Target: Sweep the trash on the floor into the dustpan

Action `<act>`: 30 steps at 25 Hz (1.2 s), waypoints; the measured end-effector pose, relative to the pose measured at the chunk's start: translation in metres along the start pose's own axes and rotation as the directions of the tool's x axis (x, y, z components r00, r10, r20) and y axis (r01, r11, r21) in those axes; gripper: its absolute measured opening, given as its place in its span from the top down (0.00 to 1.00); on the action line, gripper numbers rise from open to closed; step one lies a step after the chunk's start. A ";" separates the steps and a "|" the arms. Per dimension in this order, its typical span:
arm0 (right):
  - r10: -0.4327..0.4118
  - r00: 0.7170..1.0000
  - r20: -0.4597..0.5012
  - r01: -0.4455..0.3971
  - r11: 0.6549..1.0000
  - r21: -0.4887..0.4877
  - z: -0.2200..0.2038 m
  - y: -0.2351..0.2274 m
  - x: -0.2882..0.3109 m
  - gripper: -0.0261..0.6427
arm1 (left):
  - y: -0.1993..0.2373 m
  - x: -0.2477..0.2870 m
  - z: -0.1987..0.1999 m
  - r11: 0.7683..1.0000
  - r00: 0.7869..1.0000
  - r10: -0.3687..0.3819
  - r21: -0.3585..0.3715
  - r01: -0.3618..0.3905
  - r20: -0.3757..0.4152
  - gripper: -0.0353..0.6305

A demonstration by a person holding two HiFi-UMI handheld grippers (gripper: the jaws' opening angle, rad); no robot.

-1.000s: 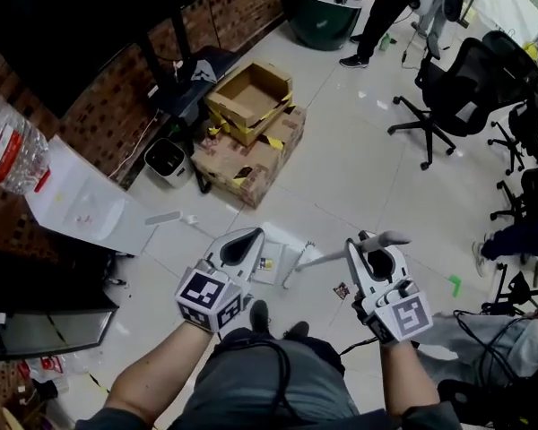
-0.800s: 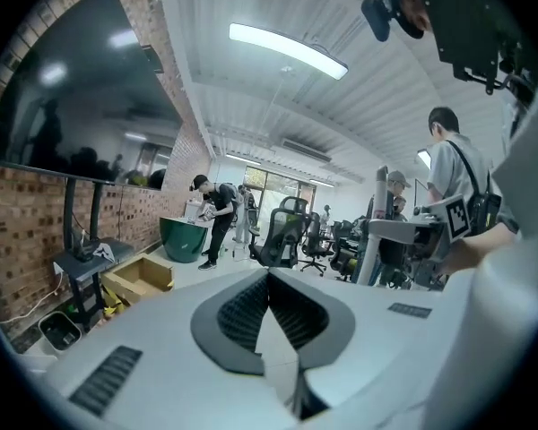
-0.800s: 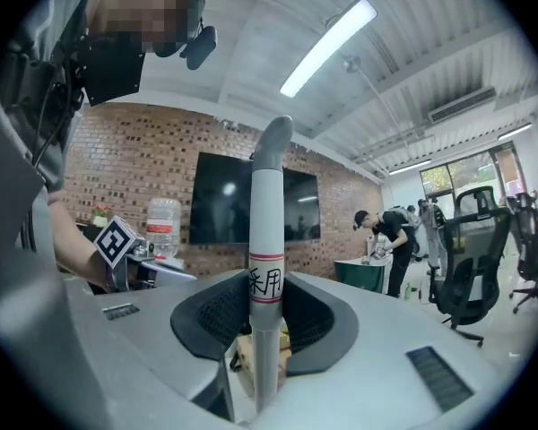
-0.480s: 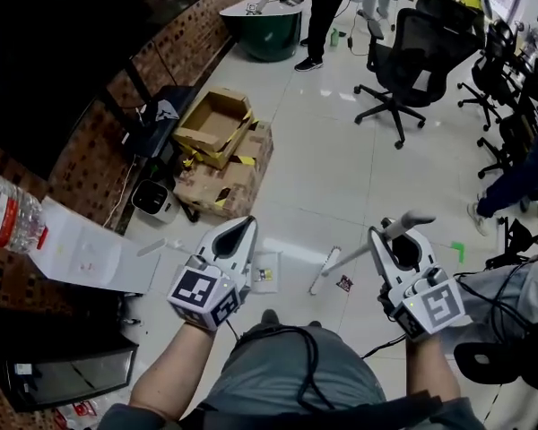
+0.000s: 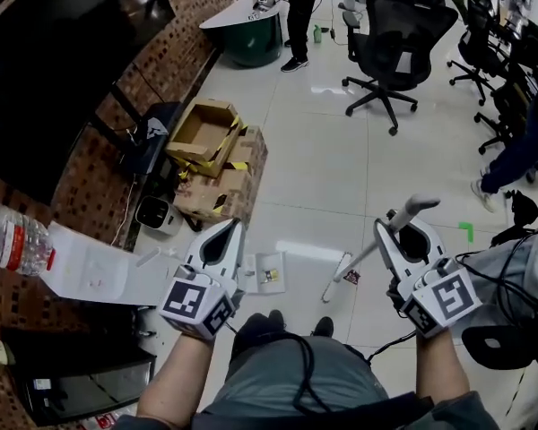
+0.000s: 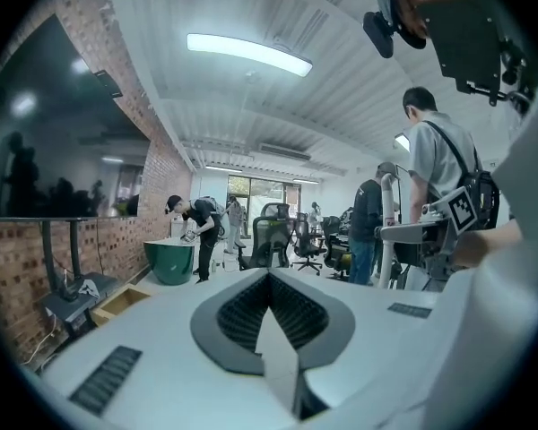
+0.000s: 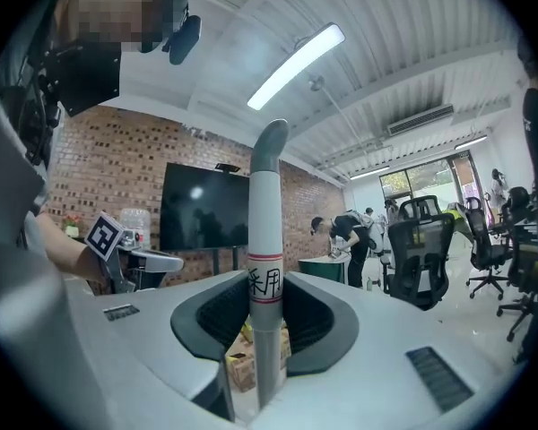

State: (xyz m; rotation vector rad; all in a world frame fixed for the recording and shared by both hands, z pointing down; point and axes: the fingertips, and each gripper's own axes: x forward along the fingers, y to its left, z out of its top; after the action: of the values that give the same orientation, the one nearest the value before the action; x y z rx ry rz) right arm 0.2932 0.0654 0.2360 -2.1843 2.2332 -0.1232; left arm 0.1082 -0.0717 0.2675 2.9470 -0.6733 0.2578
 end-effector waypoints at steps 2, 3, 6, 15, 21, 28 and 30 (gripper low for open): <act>-0.008 1.000 0.006 0.008 1.000 -0.002 0.004 -0.004 -0.004 0.78 | -0.008 0.001 0.002 1.000 1.000 -0.025 0.018 0.025 0.001 0.92; -0.021 1.000 0.011 0.021 1.000 0.002 0.007 -0.006 -0.006 0.78 | -0.012 0.001 0.005 0.999 0.999 -0.039 0.026 0.039 0.000 0.92; -0.078 0.996 0.032 0.078 0.997 0.010 0.019 -0.010 -0.012 0.78 | -0.013 -0.002 0.016 0.997 0.998 -0.069 0.033 0.069 0.007 0.92; -0.196 0.980 0.039 0.197 0.980 -0.016 0.039 0.027 -0.018 0.78 | 0.038 -0.036 0.022 0.995 0.995 -0.096 -0.005 0.097 0.018 0.92; -0.258 0.965 0.041 0.258 0.966 -0.005 0.038 0.042 -0.028 0.78 | 0.051 -0.051 0.028 0.992 0.992 -0.122 -0.001 0.122 0.034 0.92; -0.272 0.962 0.024 0.272 0.962 0.002 0.039 0.052 -0.021 0.78 | 0.062 -0.052 0.041 0.991 0.989 -0.131 -0.013 0.132 0.072 0.92; -0.271 0.962 0.019 0.271 0.962 0.006 0.040 0.054 -0.021 0.78 | 0.063 -0.052 0.042 0.991 0.989 -0.130 -0.019 0.132 0.072 0.92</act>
State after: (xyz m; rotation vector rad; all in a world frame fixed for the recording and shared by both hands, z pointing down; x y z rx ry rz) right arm 0.2427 0.0860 0.1920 -2.4666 1.9092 -0.1071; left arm 0.0403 -0.1121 0.2208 2.9732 -0.4840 0.1336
